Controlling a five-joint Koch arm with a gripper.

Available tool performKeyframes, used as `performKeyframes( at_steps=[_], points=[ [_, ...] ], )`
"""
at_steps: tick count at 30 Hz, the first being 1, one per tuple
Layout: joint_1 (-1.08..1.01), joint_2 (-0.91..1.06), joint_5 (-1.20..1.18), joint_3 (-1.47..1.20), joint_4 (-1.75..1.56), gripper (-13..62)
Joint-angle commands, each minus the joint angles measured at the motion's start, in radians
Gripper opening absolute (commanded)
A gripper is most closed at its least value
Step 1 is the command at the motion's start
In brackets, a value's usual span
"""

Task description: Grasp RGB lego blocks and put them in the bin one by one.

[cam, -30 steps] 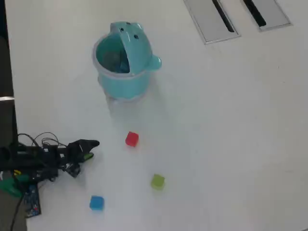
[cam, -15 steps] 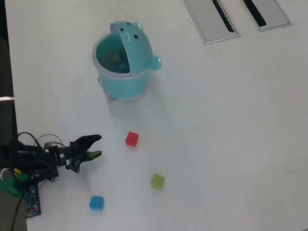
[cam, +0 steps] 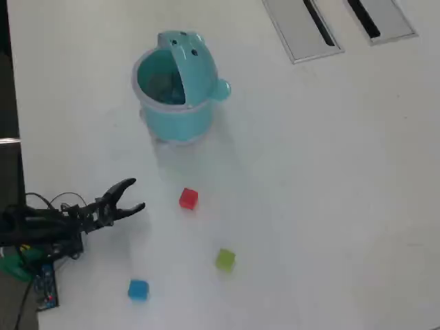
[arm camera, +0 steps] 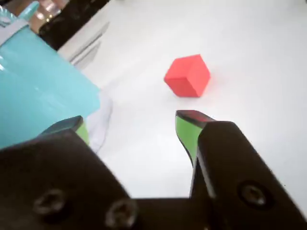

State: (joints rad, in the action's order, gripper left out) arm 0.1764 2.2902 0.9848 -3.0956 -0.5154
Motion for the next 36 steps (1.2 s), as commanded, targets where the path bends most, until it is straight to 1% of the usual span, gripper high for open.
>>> performKeyframes(
  at_steps=[1,9,13,20,24,27,30,36],
  points=[
    [-0.003,0.052,0.066,-0.014,-0.114,32.9],
    [-0.023,0.018,0.265,0.071,0.009,32.9],
    [-0.046,-0.063,0.348,0.132,0.014,32.8],
    [-0.072,-0.202,0.374,0.293,0.006,32.9],
    [-0.098,-0.301,0.474,0.365,-0.009,32.9],
    [-0.123,-0.388,0.506,0.396,-0.075,32.8],
    [-0.150,-0.474,0.506,0.448,-0.087,32.8],
    [-0.170,-0.666,0.506,0.557,-0.216,32.9]
  ],
)
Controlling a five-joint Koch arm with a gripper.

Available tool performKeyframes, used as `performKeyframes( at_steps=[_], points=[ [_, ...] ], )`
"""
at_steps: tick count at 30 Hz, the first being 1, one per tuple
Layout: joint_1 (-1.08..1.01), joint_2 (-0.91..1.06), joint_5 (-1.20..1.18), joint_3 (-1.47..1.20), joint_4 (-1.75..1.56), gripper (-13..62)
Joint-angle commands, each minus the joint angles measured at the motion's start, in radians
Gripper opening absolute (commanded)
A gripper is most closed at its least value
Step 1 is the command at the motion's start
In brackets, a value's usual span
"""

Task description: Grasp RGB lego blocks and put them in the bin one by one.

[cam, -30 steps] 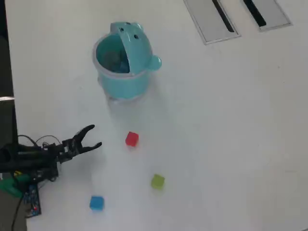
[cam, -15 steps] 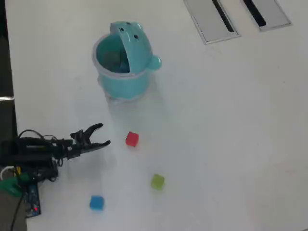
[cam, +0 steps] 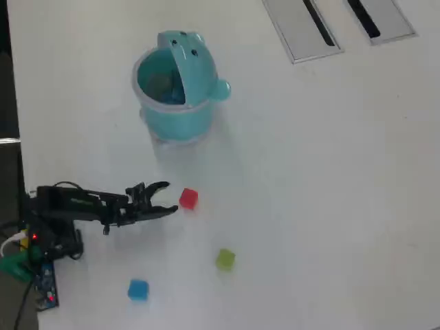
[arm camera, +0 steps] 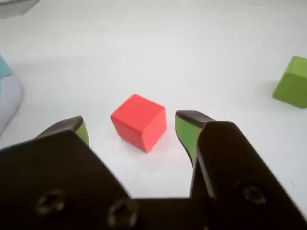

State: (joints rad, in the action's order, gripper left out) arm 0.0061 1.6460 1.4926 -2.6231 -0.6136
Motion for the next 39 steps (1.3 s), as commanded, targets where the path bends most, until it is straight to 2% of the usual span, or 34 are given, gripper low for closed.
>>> performKeyframes(
  at_steps=[1,8,27,35,39],
  points=[
    [0.003,-0.035,-0.002,0.098,-0.120,32.9],
    [0.048,-0.075,-0.002,0.152,-0.120,32.7],
    [0.021,-0.411,0.012,0.356,-0.199,32.2],
    [0.015,-0.433,0.051,0.345,-0.199,32.3],
    [-0.002,-0.356,0.066,0.322,-0.190,32.3]
  ],
)
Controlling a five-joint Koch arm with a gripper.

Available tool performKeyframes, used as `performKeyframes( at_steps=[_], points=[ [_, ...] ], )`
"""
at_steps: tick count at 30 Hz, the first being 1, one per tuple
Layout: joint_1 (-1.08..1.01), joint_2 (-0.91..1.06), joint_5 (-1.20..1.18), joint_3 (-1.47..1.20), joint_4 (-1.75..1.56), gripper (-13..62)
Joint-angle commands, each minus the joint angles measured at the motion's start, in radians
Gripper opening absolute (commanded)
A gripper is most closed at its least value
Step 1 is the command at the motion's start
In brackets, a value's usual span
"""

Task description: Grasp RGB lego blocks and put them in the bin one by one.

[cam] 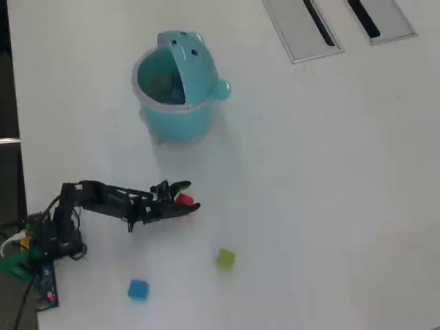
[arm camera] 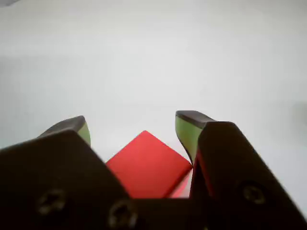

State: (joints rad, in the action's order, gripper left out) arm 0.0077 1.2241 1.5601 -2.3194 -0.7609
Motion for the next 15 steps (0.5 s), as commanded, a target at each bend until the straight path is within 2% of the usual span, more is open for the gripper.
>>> performKeyframes(
  at_steps=[1,8,15],
  points=[
    [-0.008,0.097,-0.003,0.011,-0.034,32.3],
    [-0.034,0.356,0.023,-0.028,0.213,32.3],
    [-0.029,0.365,0.063,-0.120,0.218,32.3]
  ],
)
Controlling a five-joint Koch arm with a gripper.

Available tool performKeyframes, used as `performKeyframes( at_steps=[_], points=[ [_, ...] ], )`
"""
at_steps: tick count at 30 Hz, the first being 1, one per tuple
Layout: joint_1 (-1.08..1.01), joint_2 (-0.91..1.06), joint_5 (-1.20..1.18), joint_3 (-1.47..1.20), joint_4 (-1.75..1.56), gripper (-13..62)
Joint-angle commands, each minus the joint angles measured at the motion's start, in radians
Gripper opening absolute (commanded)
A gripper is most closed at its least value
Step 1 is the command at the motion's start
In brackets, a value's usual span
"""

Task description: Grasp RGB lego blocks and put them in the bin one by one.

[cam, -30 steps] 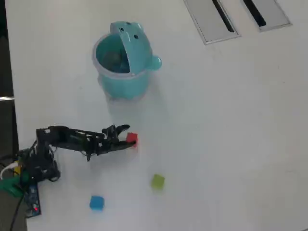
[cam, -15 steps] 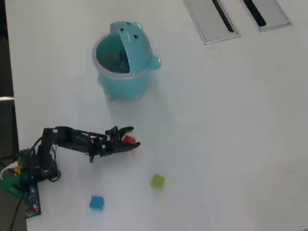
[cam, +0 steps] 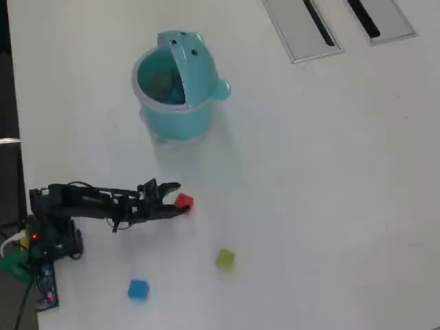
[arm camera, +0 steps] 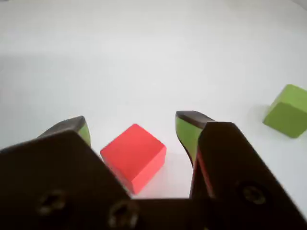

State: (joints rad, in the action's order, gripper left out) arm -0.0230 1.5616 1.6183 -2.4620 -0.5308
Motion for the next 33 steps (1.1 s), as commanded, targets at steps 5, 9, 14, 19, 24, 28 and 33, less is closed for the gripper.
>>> performKeyframes(
  at_steps=[5,9,14,19,24,28,33],
  points=[
    [0.031,-0.008,0.009,-0.020,-0.026,32.3],
    [0.041,-0.055,0.020,-0.020,-0.041,32.4],
    [0.043,-0.155,0.021,-0.006,-0.144,32.5],
    [0.035,-0.230,0.021,0.028,-0.198,32.5],
    [0.034,-0.259,0.020,0.057,-0.224,32.4],
    [0.038,-0.282,0.020,0.084,-0.249,32.4],
    [0.038,-0.324,0.020,0.132,-0.253,32.3]
  ],
)
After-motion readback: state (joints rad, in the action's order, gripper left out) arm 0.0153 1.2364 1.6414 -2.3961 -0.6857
